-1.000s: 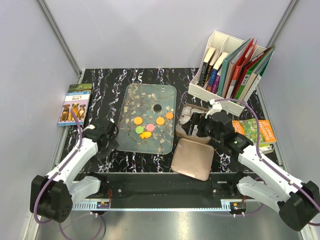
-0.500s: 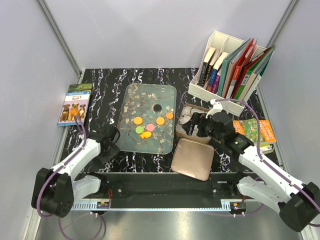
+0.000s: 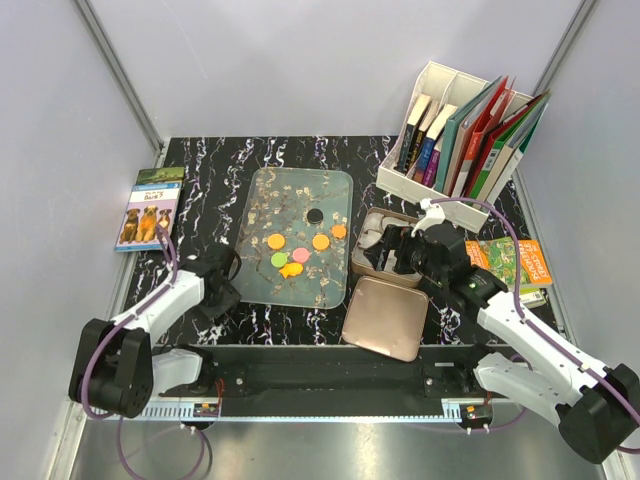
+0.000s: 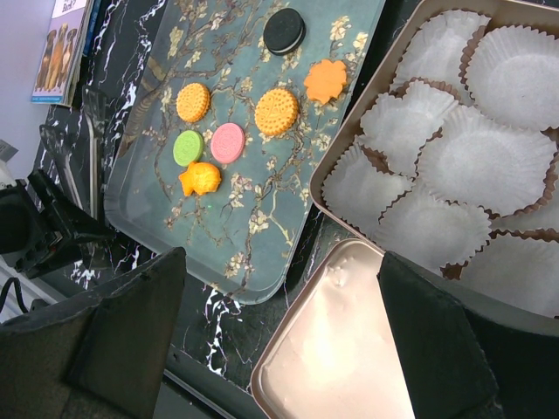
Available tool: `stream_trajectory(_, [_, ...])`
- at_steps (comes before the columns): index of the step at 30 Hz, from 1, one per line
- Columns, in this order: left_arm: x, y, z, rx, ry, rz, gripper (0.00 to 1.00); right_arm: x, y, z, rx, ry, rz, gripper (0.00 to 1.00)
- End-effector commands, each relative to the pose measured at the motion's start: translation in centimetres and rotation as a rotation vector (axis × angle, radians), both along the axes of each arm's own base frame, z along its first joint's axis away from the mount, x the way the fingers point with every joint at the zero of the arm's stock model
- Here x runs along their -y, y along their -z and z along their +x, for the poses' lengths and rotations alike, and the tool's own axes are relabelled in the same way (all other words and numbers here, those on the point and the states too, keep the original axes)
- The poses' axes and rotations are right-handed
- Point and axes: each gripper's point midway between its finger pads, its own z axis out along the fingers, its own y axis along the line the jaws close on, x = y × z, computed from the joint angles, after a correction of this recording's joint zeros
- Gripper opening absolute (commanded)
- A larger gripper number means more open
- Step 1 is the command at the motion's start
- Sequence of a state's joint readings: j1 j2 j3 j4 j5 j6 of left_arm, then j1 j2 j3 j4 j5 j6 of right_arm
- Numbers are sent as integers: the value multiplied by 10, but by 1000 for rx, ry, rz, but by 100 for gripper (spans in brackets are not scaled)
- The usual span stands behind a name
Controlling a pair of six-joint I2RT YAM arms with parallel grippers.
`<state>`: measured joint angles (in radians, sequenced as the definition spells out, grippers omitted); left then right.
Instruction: Pack the cookies
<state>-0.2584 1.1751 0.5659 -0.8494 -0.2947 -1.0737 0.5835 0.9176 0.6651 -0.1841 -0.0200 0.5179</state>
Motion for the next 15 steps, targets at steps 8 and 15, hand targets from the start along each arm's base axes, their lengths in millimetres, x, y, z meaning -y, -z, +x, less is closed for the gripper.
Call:
stream_trajectory(8, [-28, -18, 21, 28, -16, 56, 85, -2, -9, 2, 25, 5, 17, 100])
stream_trajectory(15, [-44, -20, 36, 20, -58, 75, 84, -4, -6, 4, 16, -2, 17, 100])
